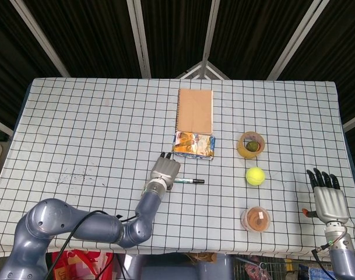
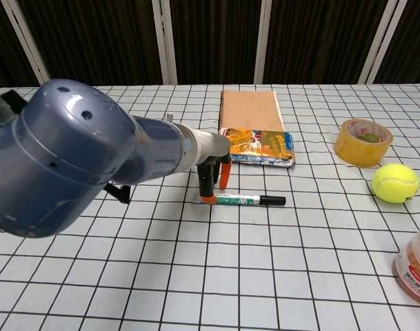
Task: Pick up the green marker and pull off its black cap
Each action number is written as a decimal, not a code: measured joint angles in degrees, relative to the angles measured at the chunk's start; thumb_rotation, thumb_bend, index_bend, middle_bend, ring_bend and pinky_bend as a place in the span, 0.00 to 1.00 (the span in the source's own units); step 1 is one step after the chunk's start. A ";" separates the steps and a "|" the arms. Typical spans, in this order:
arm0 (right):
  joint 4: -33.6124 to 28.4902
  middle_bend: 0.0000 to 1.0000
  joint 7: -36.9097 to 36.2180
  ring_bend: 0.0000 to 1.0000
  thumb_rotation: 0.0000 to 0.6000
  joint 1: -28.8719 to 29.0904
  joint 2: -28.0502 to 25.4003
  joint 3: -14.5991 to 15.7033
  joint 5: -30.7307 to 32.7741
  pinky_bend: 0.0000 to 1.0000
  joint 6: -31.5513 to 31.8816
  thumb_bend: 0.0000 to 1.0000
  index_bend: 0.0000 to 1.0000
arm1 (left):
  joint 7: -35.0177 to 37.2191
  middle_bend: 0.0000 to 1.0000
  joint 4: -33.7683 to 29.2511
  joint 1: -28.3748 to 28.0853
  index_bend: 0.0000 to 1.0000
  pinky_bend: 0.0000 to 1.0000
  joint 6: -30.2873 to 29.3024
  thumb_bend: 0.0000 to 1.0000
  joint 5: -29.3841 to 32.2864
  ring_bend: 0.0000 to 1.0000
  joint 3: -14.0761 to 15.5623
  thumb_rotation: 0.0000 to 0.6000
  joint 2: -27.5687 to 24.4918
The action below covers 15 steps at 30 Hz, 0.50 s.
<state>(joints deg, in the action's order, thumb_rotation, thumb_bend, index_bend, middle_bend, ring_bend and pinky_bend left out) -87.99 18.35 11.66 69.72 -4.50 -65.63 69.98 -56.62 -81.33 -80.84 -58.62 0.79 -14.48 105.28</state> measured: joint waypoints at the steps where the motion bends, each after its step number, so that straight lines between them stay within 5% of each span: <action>1: 0.02 0.00 -0.04 0.00 1.00 -0.03 0.02 0.01 0.04 0.00 -0.01 0.08 0.00 | 0.01 0.26 0.02 0.06 0.43 0.00 -0.03 0.47 -0.28 0.00 -0.04 1.00 0.12; 15: 2.58 0.00 -2.70 0.00 1.00 -0.22 1.06 0.12 -0.27 0.00 -0.86 0.08 0.00 | -1.96 0.32 -1.51 0.61 0.37 0.00 -7.06 0.47 -5.04 0.00 -0.40 1.00 2.89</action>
<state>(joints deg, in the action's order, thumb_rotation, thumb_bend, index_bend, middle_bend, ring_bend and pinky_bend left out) -85.41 15.65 11.44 70.79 -4.38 -65.90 69.12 -58.58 -82.84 -80.23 -65.68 -4.25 -14.88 108.17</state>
